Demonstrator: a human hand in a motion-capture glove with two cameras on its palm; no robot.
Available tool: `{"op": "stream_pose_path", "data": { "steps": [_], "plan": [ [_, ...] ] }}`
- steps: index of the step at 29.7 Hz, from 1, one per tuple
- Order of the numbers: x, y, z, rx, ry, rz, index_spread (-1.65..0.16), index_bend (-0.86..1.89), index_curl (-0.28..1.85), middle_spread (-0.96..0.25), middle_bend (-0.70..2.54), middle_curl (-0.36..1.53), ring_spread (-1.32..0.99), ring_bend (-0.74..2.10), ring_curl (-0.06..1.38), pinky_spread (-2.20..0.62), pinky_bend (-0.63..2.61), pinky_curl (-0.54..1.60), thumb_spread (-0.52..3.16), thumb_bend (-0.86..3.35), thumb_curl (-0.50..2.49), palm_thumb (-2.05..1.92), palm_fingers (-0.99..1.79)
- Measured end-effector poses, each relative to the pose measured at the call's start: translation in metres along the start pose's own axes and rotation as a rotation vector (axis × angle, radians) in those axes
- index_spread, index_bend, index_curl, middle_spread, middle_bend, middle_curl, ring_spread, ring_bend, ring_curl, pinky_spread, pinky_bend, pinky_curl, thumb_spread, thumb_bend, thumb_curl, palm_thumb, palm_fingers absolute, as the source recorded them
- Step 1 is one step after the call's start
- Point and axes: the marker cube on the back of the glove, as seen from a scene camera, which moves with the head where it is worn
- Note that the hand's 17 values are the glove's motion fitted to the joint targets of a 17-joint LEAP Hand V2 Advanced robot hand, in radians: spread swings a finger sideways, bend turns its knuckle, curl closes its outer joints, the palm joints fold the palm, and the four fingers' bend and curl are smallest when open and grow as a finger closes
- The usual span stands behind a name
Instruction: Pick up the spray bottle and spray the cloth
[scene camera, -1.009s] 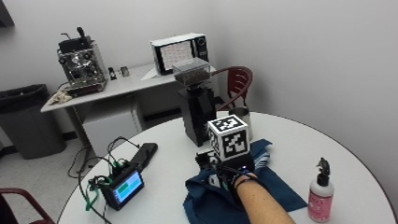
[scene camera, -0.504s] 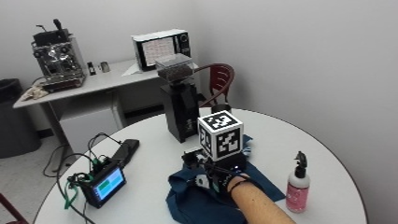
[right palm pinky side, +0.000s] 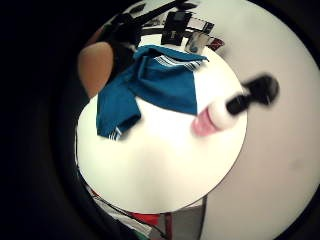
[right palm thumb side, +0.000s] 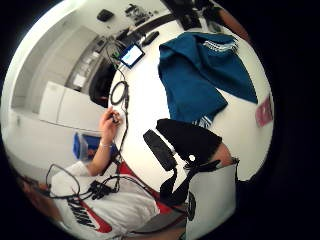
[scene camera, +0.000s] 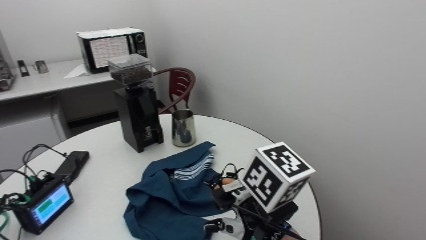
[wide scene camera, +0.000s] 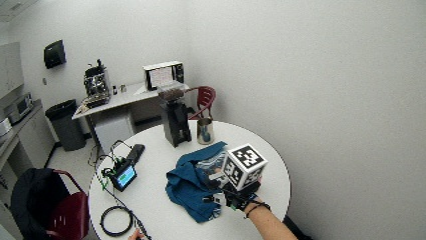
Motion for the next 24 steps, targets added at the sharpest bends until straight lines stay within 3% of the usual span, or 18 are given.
{"op": "stream_pose_path", "data": {
  "steps": [11,16,24],
  "plan": [
    [0.086,0.030,-0.028,0.241,-0.238,0.199,-0.37,0.12,0.25,-0.03,0.24,0.32,0.03,0.30,0.27,0.20,0.39,0.31,1.06,-0.02,0.23,0.46,0.59],
    [0.119,0.025,-0.004,0.235,-0.330,0.340,-0.36,0.10,0.23,-0.03,0.24,0.34,0.03,0.33,0.29,0.19,0.41,0.32,1.04,-0.02,0.24,0.46,0.60],
    [0.142,-0.006,0.048,0.210,-0.544,0.429,-0.36,0.05,0.20,-0.02,0.26,0.35,0.02,0.36,0.32,0.18,0.46,0.35,1.00,-0.01,0.27,0.53,0.55]
  ]
}}
